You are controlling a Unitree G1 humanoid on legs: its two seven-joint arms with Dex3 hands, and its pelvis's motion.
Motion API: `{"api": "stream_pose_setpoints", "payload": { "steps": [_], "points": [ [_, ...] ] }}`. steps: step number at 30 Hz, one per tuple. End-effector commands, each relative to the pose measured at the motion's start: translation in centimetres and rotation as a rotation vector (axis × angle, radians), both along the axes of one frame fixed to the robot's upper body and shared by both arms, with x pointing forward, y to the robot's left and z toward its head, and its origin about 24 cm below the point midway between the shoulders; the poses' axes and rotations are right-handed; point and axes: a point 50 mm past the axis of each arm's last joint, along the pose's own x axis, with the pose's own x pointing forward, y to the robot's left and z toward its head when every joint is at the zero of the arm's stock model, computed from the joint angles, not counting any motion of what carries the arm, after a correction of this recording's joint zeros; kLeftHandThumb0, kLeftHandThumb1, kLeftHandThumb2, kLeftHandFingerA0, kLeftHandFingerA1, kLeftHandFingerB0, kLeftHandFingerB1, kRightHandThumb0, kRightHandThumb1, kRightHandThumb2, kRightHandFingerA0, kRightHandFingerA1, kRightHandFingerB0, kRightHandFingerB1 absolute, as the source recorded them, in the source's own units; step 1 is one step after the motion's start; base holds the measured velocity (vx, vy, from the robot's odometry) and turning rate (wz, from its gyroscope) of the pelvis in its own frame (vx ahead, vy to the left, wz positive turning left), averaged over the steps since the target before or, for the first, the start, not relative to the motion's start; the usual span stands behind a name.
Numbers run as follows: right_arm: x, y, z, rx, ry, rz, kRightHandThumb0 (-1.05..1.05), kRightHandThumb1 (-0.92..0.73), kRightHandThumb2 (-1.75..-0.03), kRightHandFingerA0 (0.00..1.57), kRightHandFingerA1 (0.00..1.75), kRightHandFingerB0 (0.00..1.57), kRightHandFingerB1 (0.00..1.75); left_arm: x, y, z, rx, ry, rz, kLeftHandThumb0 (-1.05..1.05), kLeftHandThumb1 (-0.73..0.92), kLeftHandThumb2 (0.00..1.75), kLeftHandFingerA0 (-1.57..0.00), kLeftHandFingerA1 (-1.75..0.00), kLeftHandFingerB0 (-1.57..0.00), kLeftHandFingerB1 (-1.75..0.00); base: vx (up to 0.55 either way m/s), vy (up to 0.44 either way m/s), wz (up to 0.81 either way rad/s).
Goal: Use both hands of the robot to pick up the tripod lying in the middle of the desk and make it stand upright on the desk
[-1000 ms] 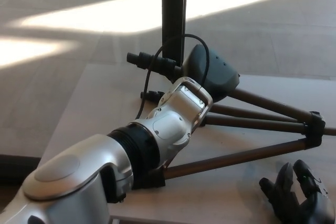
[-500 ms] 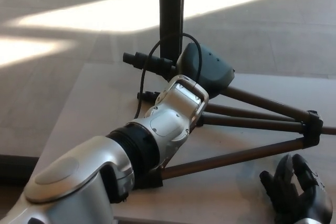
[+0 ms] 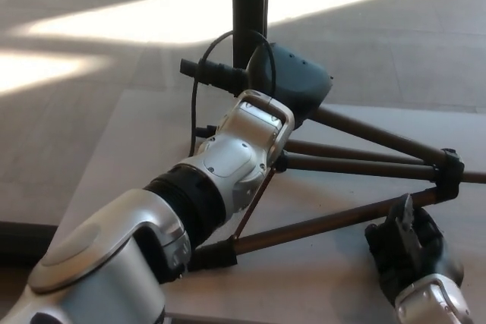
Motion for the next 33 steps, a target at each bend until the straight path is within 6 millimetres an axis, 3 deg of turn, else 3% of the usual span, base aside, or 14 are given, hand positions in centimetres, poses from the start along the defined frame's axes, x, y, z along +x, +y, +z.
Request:
{"api": "stream_pose_setpoints", "payload": {
  "steps": [1,3,6,11,12,14,21,22,23,27,28,30,31,33],
  "points": [
    [-0.1,5.7,-0.7,0.35,0.11,0.083,-0.78,-0.55,-0.92,0.01,0.56,0.0,0.2,0.0,-1.0,4.1,-0.06,-0.096,-0.103,-0.34,0.7,0.64,-0.9,-1.61,-0.8,-0.96,0.0,0.0,0.0],
    [-0.3,5.9,-0.9,0.344,0.113,0.104,-0.78,-0.58,-0.94,0.02,0.61,0.0,0.2,0.0,-0.8,4.4,-0.095,-0.094,-0.11,-0.39,0.54,0.97,-1.19,-1.35,-0.87,-1.08,0.0,0.0,0.0],
    [-0.6,6.1,-1.3,0.349,0.119,0.117,-0.72,-0.57,-0.96,0.01,0.57,0.0,0.26,0.1,-0.9,5.4,-0.102,-0.103,-0.112,-0.34,0.8,0.71,-0.93,-1.72,-0.79,-1.34,0.0,0.0,0.0],
    [-0.2,6.1,-1.5,0.331,0.125,0.163,-0.97,-0.6,-0.9,0.02,0.5,0.0,0.03,-0.1,-1.2,6.3,-0.069,-0.153,-0.139,-0.33,0.75,0.72,-0.9,-1.73,-0.79,-1.4,0.0,0.0,0.0],
    [0.0,6.0,-1.7,0.316,0.124,0.188,-0.79,-0.72,-0.62,0.0,0.58,0.0,0.0,-0.2,-1.4,6.5,-0.055,-0.167,-0.143,-0.33,0.74,0.69,-0.98,-1.75,-0.76,-1.36,0.0,0.0,0.0],
    [0.3,5.9,-1.8,0.308,0.124,0.219,-0.99,-0.62,-0.95,0.01,0.42,0.0,0.15,-0.2,-1.5,6.7,-0.048,-0.179,-0.142,-0.34,0.76,0.69,-0.89,-1.72,-0.8,-1.38,0.0,0.0,0.0],
    [1.8,4.7,-2.8,0.288,0.12,0.251,-1.05,-0.63,-0.94,0.0,0.27,0.0,0.02,-0.3,-1.7,7.4,-0.07,-0.18,-0.159,-0.35,0.79,0.72,-0.94,-1.71,-0.81,-1.33,0.0,0.0,0.0],
    [2.4,4.4,-2.9,0.275,0.126,0.275,-0.84,-0.67,-0.61,0.0,0.47,0.0,0.09,-0.3,-1.7,7.7,-0.056,-0.186,-0.149,-0.35,0.76,0.75,-0.91,-1.7,-0.81,-1.29,0.0,0.0,0.0],
    [2.6,4.3,-2.9,0.286,0.113,0.276,-1.04,-0.62,-0.93,0.0,0.26,0.0,0.0,-0.3,-1.6,7.8,-0.057,-0.183,-0.147,-0.35,0.77,0.73,-0.91,-1.7,-0.81,-1.27,0.0,0.0,0.0],
    [3.7,4.0,-2.9,0.299,0.092,0.269,-0.98,-0.57,-0.91,0.0,0.37,0.0,0.03,-0.3,-1.6,8.3,-0.056,-0.188,-0.137,-0.34,0.75,0.77,-0.92,-1.72,-0.79,-1.33,0.0,0.0,0.0],
    [3.8,4.0,-2.9,0.299,0.088,0.266,-0.81,-0.62,-0.59,0.0,0.54,0.0,0.12,-0.3,-1.6,8.3,-0.059,-0.188,-0.135,-0.34,0.74,0.77,-0.91,-1.7,-0.81,-1.26,0.0,0.0,0.0],
    [4.7,3.7,-2.4,0.302,0.06,0.199,-0.8,-0.46,-0.84,0.05,0.65,0.0,0.14,-0.3,-1.4,7.6,-0.084,-0.179,-0.138,-0.34,0.75,0.75,-0.91,-1.66,-0.83,-0.96,0.0,0.0,0.0],
    [5.1,3.2,-1.8,0.259,0.037,0.163,-0.75,-0.46,-0.84,0.1,0.68,0.0,0.18,-0.3,-1.6,7.2,-0.063,-0.168,-0.137,-0.36,0.78,0.72,-0.93,-1.7,-0.81,-1.29,0.0,0.0,0.0],
    [5.5,2.8,-1.3,0.238,0.006,0.138,-0.7,-0.61,-0.58,0.07,0.78,0.0,0.24,-0.3,-1.4,6.9,-0.061,-0.152,-0.135,-0.35,0.78,0.71,-0.91,-1.7,-0.82,-1.35,0.0,0.0,0.0]
  ]
}}
